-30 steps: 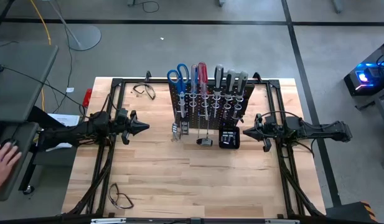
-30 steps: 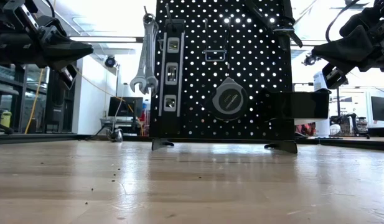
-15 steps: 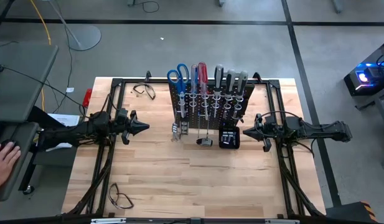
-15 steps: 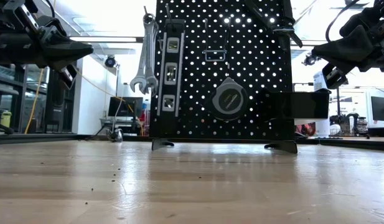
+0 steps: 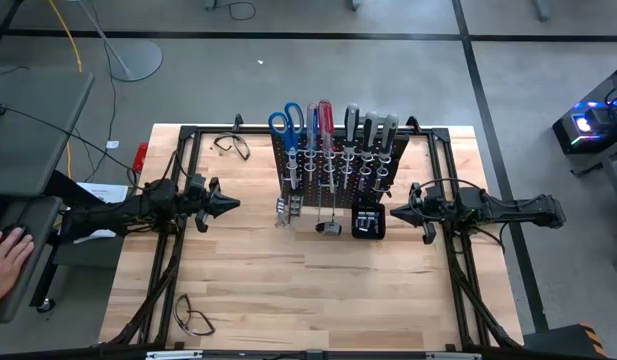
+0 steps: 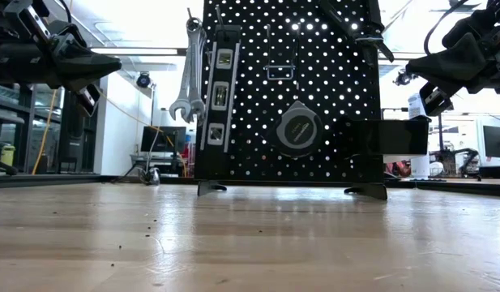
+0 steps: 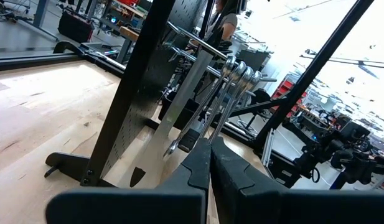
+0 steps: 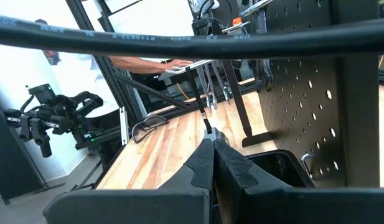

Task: Hang tools onto peg board
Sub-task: Return to Home Position

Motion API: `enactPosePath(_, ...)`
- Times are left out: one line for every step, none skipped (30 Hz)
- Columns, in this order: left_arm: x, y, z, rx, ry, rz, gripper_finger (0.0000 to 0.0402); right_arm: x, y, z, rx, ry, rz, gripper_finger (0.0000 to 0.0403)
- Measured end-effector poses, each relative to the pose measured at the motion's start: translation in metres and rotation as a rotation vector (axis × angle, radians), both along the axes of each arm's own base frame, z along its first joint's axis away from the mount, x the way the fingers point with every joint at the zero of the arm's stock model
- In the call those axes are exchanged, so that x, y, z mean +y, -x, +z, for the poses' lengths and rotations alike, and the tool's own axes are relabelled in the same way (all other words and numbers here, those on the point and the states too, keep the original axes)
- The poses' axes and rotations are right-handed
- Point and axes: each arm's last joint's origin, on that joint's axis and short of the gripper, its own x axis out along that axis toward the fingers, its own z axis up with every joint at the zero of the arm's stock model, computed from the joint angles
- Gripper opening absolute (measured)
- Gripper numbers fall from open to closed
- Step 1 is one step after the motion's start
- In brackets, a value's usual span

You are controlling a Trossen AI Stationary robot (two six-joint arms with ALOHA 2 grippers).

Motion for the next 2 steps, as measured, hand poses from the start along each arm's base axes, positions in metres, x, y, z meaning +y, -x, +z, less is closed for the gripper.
enactPosePath(0.0, 0.0, 0.0, 0.0, 0.0, 0.0, 0.0, 0.0, 0.0, 0.0, 0.0, 0.0, 0.0, 0.0)
enactPosePath(0.0, 0.0, 0.0, 0.0, 0.0, 0.0, 0.0, 0.0, 0.0, 0.0, 0.0, 0.0, 0.0, 0.0)
